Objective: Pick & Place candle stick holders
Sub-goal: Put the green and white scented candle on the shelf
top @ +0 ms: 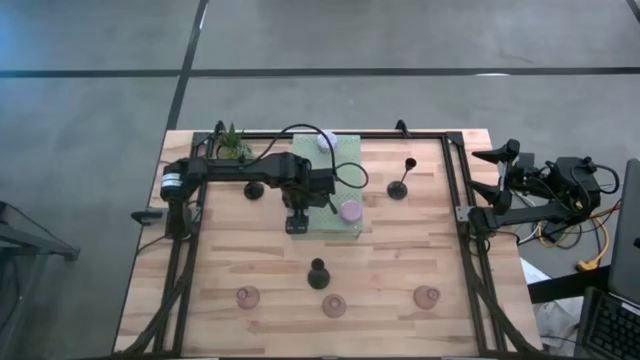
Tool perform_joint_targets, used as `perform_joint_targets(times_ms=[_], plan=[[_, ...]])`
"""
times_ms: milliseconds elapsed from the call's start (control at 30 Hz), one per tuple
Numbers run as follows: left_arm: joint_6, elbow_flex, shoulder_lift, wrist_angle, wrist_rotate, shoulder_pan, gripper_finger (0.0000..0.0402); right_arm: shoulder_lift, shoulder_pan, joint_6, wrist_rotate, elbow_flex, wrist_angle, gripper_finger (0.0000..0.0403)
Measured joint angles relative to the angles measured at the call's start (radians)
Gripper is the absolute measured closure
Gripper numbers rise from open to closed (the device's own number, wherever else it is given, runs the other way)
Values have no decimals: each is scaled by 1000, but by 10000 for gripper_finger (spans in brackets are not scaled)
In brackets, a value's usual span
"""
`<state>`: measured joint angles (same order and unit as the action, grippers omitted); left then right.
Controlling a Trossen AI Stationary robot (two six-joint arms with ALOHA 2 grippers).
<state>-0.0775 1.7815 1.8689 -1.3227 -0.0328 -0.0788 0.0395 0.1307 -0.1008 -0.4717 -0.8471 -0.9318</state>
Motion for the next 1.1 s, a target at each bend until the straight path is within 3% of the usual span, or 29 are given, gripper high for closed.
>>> perform_joint_targets(times_ms=[1100], plan=[[1,-2,2,32,27,-5,62,0,0,0,0,0,0,3]])
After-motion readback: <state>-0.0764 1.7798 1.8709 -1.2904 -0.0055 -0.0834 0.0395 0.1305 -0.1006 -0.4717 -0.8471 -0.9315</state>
